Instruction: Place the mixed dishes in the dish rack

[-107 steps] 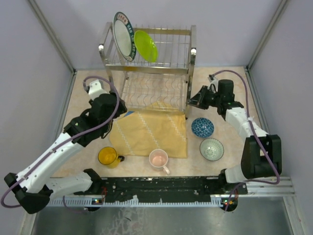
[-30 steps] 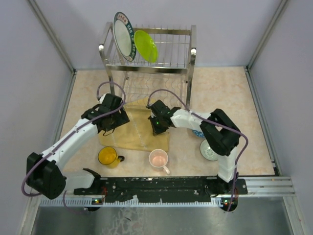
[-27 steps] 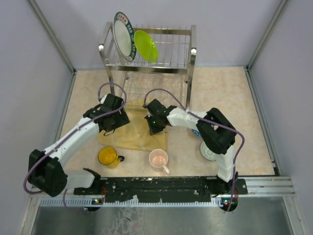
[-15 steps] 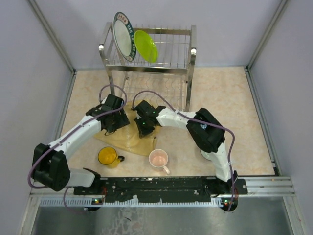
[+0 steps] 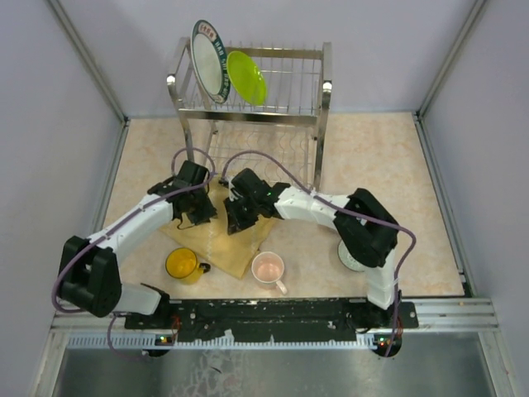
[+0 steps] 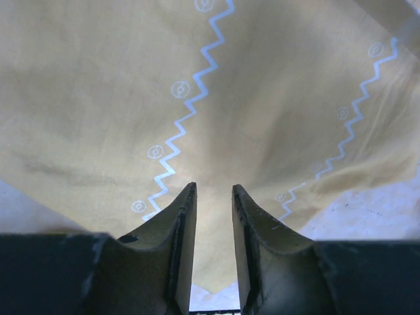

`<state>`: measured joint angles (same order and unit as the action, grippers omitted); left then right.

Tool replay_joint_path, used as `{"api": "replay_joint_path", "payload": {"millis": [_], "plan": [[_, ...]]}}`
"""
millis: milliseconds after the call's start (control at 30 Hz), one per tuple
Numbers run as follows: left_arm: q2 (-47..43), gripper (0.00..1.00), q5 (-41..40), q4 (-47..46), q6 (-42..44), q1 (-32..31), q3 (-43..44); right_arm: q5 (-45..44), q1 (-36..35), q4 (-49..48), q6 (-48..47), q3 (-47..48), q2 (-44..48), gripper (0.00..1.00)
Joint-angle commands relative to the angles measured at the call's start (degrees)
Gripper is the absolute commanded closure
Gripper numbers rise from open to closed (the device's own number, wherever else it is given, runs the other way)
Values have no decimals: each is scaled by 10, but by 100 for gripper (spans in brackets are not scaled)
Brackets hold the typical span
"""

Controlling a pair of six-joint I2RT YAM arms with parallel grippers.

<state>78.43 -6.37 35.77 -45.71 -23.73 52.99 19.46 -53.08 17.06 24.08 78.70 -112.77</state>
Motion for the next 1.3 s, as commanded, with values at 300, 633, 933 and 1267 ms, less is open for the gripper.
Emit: {"api": "replay_joint_path", "payload": {"millis": [300, 633, 933, 1267], "plan": [[128, 100, 91, -35, -7, 6, 36, -80, 34, -18, -29, -93, 257, 78], [134, 100, 37, -45, -57, 51, -9, -110, 82, -22, -22, -183, 377, 78], [158, 100, 49, -70, -49, 130, -39, -120, 95, -17, -30, -192, 403, 78], [169, 100, 41, -74, -14, 242, -34, -125, 108, -16, -32, -206, 417, 77]]}}
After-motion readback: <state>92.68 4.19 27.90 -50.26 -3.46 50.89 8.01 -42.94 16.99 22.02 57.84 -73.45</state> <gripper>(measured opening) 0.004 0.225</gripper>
